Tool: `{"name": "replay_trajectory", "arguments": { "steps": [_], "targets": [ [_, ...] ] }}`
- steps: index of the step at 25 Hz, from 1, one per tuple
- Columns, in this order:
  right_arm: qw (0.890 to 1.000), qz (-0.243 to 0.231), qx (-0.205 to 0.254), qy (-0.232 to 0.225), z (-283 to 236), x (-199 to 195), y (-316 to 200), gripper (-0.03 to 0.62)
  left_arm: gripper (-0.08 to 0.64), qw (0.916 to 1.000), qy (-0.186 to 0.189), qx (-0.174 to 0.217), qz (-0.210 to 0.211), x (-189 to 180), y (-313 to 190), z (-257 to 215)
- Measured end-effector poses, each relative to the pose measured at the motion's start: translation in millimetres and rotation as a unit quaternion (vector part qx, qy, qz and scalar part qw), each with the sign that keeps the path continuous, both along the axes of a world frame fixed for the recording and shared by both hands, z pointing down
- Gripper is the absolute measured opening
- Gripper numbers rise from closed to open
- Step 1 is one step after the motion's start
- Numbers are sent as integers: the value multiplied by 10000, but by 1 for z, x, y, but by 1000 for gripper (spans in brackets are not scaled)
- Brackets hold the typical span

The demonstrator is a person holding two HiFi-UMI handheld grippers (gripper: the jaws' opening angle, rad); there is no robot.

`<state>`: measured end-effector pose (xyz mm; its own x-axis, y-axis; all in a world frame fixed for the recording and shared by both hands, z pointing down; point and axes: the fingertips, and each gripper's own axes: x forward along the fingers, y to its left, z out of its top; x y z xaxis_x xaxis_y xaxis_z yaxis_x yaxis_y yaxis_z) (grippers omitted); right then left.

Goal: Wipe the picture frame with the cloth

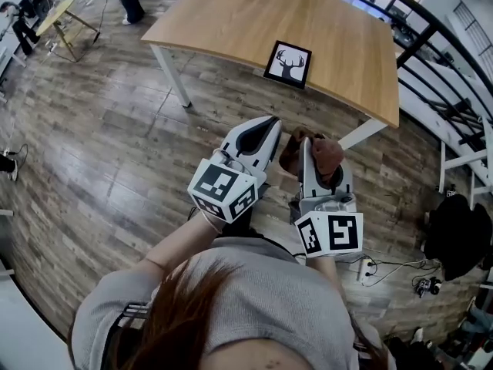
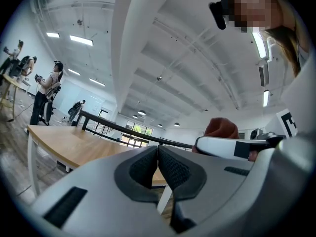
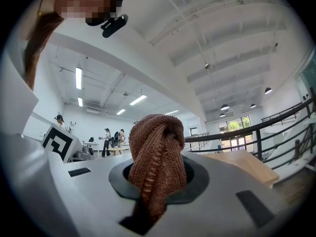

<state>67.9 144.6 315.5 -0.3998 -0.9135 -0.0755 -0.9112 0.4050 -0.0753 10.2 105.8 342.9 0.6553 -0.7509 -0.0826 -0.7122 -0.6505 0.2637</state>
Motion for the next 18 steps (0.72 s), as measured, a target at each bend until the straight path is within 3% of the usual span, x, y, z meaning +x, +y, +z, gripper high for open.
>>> {"name": "replay_trajectory", "arguments": {
  "steps": [18],
  "targets": [
    [9989, 456, 2, -79, -12, 3, -212, 74, 8, 9991, -89, 0, 406, 4, -217, -11]
  ]
}}
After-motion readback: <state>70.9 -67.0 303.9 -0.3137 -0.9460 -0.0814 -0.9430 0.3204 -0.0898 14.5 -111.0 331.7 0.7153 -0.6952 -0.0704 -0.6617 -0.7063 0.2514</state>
